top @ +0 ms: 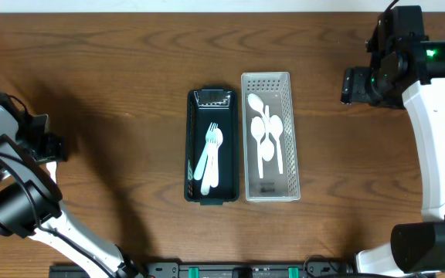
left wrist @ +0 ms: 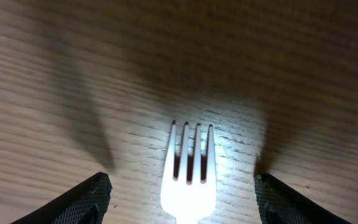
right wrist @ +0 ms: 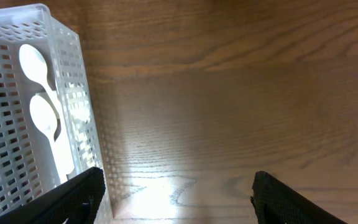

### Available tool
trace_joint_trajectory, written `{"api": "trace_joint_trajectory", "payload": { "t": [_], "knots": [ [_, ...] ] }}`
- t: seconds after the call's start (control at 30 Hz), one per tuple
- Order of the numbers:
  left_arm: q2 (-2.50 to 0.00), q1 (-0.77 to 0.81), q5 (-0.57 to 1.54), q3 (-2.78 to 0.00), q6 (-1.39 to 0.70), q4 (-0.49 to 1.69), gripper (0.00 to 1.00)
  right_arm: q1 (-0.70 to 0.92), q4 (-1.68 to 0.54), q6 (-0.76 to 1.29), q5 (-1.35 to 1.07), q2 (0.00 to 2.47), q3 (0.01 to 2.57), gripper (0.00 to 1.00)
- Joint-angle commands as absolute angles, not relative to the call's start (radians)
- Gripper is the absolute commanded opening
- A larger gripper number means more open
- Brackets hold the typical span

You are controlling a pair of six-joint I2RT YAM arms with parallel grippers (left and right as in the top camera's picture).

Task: Pack container
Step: 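Grasp the last white fork with the left gripper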

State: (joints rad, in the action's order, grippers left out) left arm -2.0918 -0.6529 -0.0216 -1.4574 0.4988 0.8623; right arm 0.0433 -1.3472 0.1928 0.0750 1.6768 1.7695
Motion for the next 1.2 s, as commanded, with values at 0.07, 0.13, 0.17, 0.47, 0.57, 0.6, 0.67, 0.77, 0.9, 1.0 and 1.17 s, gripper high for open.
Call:
{"api": "trace_joint_trajectory", "payload": {
  "t": [0.07,0.13,0.17,0.47,0.57,0.6,0.67,0.77,0.9,1.0,1.17],
  "knots": [
    [-2.114,-0.658,-0.007,-1.408,0.512,0.85,0.77,0.046,-1.334,0.178,0.075,1.674,1.765,0.8],
    [-2.115,-0.658,-0.007,-1.407,0.512,0.85,0.77,0.046,-1.332,0.178,0.075,1.674,1.765,0.8],
    [-2.115,-0.658,-0.007,-1.407,0.512,0.849,0.77,0.046,-1.331,0.178,0.075,1.674,1.765,0.8],
    [-2.115,-0.658,0.035,-1.407,0.496,0.847,0.53,0.046,-1.332,0.178,0.075,1.674,1.765,0.8],
    [-2.115,-0.658,0.039,-1.407,0.496,0.847,0.46,0.046,-1.331,0.178,0.075,1.674,1.765,0.8],
    [-2.115,-0.658,0.038,-1.407,0.496,0.847,0.45,0.046,-1.331,0.178,0.075,1.674,1.765,0.8],
    [-2.115,-0.658,0.038,-1.407,0.496,0.847,0.43,0.046,-1.331,0.178,0.075,1.674,1.765,0.8],
    [-2.115,-0.658,0.038,-1.407,0.496,0.846,0.4,0.046,-1.331,0.178,0.075,1.674,1.765,0.8],
    [-2.115,-0.658,0.038,-1.407,0.496,0.846,0.37,0.046,-1.331,0.178,0.075,1.674,1.765,0.8],
    [-2.115,-0.658,0.038,-1.407,0.496,0.846,0.35,0.046,-1.331,0.178,0.076,1.674,1.765,0.8],
    [-2.115,-0.658,0.038,-1.407,0.496,0.846,0.31,0.046,-1.331,0.178,0.076,1.674,1.765,0.8]
  ]
}}
